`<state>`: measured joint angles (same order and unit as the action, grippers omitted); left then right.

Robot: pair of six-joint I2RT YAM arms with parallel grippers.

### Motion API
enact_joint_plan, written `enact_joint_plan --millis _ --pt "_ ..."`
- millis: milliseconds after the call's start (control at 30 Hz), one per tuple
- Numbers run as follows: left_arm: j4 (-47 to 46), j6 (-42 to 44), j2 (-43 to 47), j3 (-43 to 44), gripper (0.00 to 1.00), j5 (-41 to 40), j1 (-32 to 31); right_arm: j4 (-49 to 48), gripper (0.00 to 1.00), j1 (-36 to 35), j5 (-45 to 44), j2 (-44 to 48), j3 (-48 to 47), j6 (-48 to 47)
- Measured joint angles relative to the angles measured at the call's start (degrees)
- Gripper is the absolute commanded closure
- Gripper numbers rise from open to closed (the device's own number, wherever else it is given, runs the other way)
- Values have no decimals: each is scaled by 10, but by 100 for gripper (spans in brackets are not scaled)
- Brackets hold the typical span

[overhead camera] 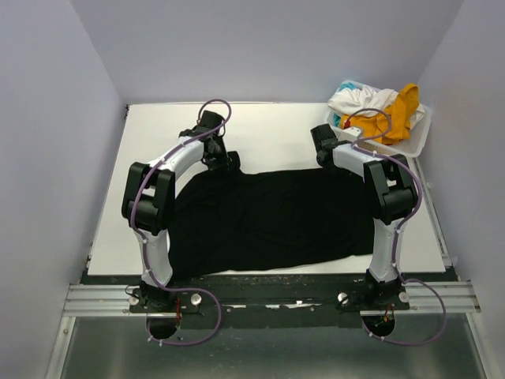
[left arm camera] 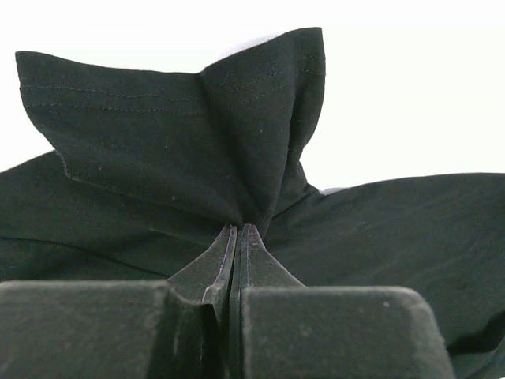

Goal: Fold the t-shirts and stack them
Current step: Grab the side of the flattened tshirt furthest away from the robot with both arms, then fold the other side of the tshirt into a rectangle

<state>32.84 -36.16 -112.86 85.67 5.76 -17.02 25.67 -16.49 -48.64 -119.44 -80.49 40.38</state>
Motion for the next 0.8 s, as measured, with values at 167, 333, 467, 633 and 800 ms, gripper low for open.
enact_joint_plan --millis 167,333,467,633,800 --pt "0 14 14 -3 100 -6 0 0 86 1 -6 1 10 1" --pt "-2 37 27 -6 100 -13 -5 -4 99 3 9 4 12 -14" --pt "-3 50 50 -21 100 -27 -17 -14 99 5 31 27 21 -30" --pt "-3 60 87 -46 100 -61 -42 -49 99 5 70 114 85 -54" --pt "-6 64 123 -80 100 -85 -68 -77 99 5 112 202 147 -68"
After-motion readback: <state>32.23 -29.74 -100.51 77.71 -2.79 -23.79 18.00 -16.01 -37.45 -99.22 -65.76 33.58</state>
